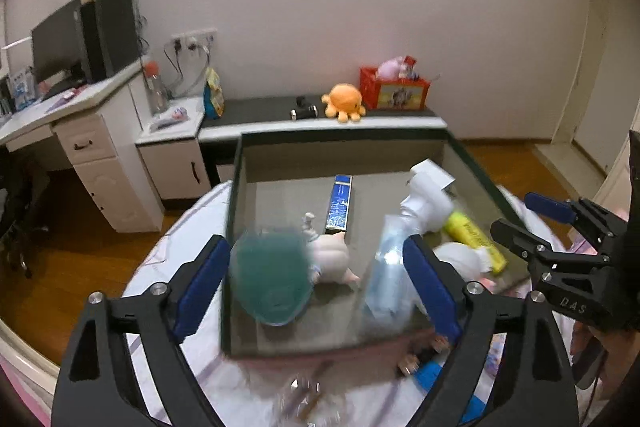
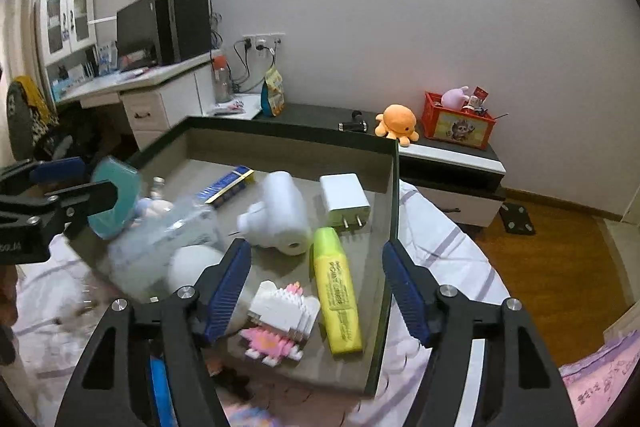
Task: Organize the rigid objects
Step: 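Carry the teal-brush case and highlighter over the pink box and release both, then withdraw both grippers from the box back over the bed, then grasp the pink block figure with the right gripper while the left gripper approaches the copper jar, then grasp the copper jar with the left gripper while the right gripper holds the pink block figure, then carry the copper jar and block figure over the pink box and release both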
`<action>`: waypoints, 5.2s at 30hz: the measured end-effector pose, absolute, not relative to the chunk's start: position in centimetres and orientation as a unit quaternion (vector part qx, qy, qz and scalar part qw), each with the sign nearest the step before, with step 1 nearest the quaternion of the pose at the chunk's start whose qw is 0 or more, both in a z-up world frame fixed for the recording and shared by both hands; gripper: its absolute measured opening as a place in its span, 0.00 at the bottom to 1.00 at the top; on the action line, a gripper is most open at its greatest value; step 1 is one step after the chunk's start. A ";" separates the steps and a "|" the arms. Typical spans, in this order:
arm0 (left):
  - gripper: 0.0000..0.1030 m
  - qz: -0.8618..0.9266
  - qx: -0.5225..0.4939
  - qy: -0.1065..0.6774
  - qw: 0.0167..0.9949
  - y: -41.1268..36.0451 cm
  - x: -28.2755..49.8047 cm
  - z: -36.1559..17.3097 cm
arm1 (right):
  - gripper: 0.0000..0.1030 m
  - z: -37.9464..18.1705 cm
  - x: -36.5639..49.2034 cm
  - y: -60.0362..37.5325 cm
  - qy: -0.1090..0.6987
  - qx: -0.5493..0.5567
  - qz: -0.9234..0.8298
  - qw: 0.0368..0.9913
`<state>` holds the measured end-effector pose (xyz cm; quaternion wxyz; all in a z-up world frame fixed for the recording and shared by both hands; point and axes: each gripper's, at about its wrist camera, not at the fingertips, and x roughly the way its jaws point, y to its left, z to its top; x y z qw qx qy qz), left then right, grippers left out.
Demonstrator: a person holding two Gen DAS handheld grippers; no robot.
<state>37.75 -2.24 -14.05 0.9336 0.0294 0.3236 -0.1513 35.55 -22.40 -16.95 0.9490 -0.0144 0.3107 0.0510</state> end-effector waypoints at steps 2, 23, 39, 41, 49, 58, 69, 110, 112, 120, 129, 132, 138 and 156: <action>0.97 -0.146 0.026 0.293 0.945 -1.6 34.9 -12.8 | 0.76 -15.8 33.8 -22.3 0.296 -0.007 0.050 0.954; 1.00 -0.089 0.029 0.129 0.987 1.4 11.8 -7.6 | 1.00 -9.0 12.8 -19.5 0.150 -0.009 0.028 0.988; 1.00 -0.091 0.042 0.123 0.987 0.7 9.9 -7.1 | 1.00 -8.9 9.9 -19.2 0.141 -0.004 0.023 0.990; 1.00 -0.090 0.044 0.126 0.987 0.6 10.1 -7.3 | 1.00 -9.2 10.1 -19.4 0.145 -0.003 0.022 0.989; 1.00 -0.087 0.048 0.169 0.981 0.3 12.4 -9.8 | 1.00 -12.1 12.2 -20.6 0.189 0.005 0.013 0.982; 1.00 -0.101 0.044 0.267 0.957 0.2 17.1 -15.5 | 1.00 -18.9 18.5 -21.3 0.300 0.004 0.013 0.954; 1.00 -0.109 0.034 0.336 0.935 -0.1 21.8 -19.7 | 1.00 -23.7 27.8 -20.9 0.397 -0.031 0.033 0.917; 1.00 -0.079 0.008 0.411 0.908 -4.8 27.0 -23.4 | 0.58 -24.4 25.0 -24.0 0.399 0.008 0.076 0.914; 0.90 -0.085 0.007 0.417 0.905 -4.9 27.6 -23.6 | 0.58 -24.5 25.0 -23.8 0.400 0.002 0.072 0.914; 0.46 -0.125 0.026 0.418 0.899 -5.9 27.6 -23.7 | 0.57 -24.4 24.9 -23.7 0.399 -0.005 0.069 0.915; 0.46 -0.148 0.024 0.385 0.910 -4.9 25.6 -22.2 | 0.57 -23.5 23.4 -24.1 0.363 0.017 0.073 0.929; 0.46 -0.153 0.014 0.369 0.917 -3.9 24.5 -21.3 | 0.57 -22.8 22.5 -24.4 0.346 0.042 0.081 0.934; 0.46 -0.140 -0.015 0.303 0.943 -1.7 21.3 -17.5 | 0.57 -19.0 20.0 -22.8 0.283 0.043 0.084 0.954; 0.46 -0.129 0.018 0.139 0.982 -0.5 13.3 -6.6 | 0.57 -8.3 13.7 -17.8 0.138 -0.014 0.081 0.987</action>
